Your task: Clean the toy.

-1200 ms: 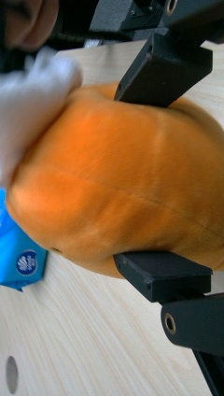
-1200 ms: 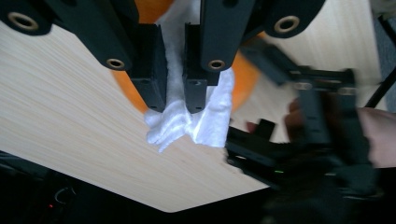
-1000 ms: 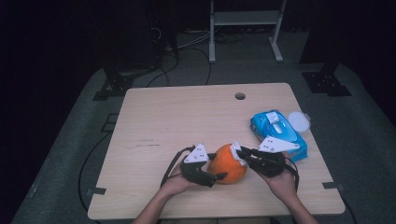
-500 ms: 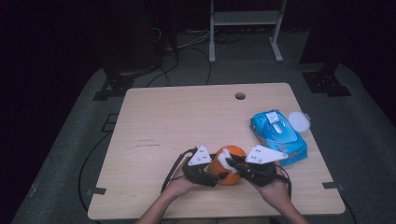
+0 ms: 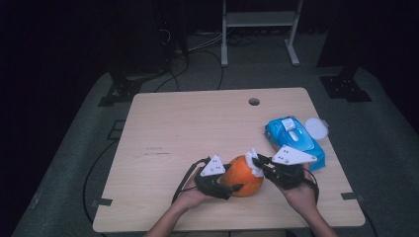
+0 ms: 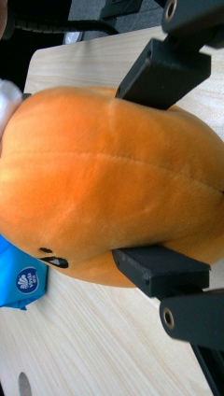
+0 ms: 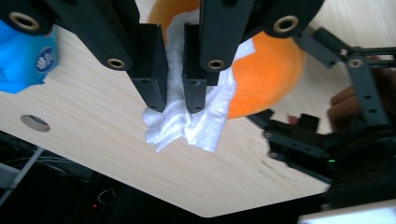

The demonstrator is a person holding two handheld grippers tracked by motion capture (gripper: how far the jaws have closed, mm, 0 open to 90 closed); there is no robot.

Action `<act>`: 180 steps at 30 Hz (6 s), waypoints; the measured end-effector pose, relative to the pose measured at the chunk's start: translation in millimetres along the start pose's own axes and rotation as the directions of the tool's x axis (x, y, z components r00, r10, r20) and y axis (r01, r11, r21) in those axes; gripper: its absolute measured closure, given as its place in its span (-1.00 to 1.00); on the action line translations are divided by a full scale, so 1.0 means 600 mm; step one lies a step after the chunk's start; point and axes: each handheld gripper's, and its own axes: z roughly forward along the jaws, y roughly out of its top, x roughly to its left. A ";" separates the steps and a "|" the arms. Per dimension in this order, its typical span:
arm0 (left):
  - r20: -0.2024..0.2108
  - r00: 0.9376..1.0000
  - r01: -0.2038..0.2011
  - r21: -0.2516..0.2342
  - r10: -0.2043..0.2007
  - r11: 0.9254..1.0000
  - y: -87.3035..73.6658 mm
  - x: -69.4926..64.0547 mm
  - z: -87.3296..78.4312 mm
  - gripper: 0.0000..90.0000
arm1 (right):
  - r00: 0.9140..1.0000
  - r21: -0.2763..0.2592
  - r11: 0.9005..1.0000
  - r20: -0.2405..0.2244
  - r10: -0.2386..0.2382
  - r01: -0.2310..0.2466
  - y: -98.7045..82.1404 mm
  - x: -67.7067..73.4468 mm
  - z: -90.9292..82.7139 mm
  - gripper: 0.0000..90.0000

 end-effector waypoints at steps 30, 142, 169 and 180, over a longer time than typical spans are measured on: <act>0.014 0.979 -0.204 0.040 0.204 0.978 0.001 -0.036 0.010 -0.40 | 0.998 0.050 0.998 -0.062 0.030 -0.027 -0.003 -0.023 0.008 0.77; 0.052 0.996 -0.075 0.022 0.074 0.997 0.008 0.023 -0.042 -0.13 | 0.970 0.026 0.997 -0.231 0.071 -0.066 0.021 0.003 0.001 0.79; 0.058 0.997 -0.037 -0.074 0.041 0.997 0.027 0.040 -0.082 -0.17 | 0.964 0.056 0.979 -0.169 0.205 -0.198 -0.015 -0.053 0.006 0.79; 0.044 0.997 -0.061 0.027 0.060 0.998 0.010 0.030 -0.030 -0.31 | 0.965 0.075 0.989 -0.222 0.138 -0.124 0.000 -0.013 0.017 0.80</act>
